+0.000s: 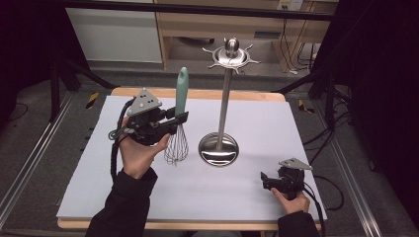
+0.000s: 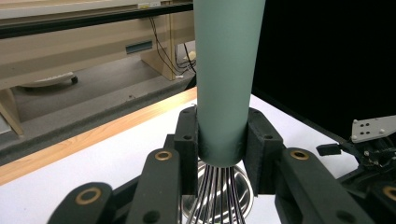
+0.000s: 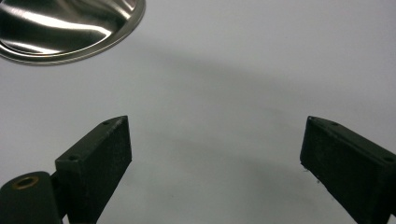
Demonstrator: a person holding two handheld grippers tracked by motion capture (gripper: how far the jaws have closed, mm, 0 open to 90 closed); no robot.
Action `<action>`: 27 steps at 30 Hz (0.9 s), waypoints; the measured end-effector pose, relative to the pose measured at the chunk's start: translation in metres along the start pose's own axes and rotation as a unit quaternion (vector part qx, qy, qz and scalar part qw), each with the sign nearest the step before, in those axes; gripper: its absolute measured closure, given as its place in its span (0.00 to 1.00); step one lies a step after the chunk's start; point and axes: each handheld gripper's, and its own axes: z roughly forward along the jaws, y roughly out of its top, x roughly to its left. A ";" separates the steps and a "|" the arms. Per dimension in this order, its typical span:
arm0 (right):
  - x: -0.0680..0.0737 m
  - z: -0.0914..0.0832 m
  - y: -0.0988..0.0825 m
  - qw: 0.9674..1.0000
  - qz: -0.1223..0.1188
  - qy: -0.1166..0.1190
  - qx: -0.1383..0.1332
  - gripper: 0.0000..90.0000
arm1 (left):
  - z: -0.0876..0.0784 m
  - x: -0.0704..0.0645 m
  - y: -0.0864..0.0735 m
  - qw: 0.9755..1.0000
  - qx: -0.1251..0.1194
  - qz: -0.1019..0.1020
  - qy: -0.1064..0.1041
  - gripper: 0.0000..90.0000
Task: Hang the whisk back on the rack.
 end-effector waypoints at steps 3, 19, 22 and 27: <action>0.000 0.000 0.000 1.000 0.001 0.001 0.000 0.10 | 0.003 -0.002 0.001 1.000 0.000 0.002 -0.001 0.76; 0.001 0.001 0.000 1.000 0.000 0.001 0.002 0.11 | 0.022 -0.006 0.009 1.000 0.003 0.006 -0.005 0.76; 0.001 0.001 0.000 1.000 0.001 0.001 0.002 0.11 | 0.026 -0.005 0.010 1.000 0.003 0.007 -0.007 0.76; 0.001 0.002 0.000 1.000 -0.003 0.002 0.002 0.11 | 0.031 -0.004 0.010 1.000 0.002 0.008 -0.010 0.76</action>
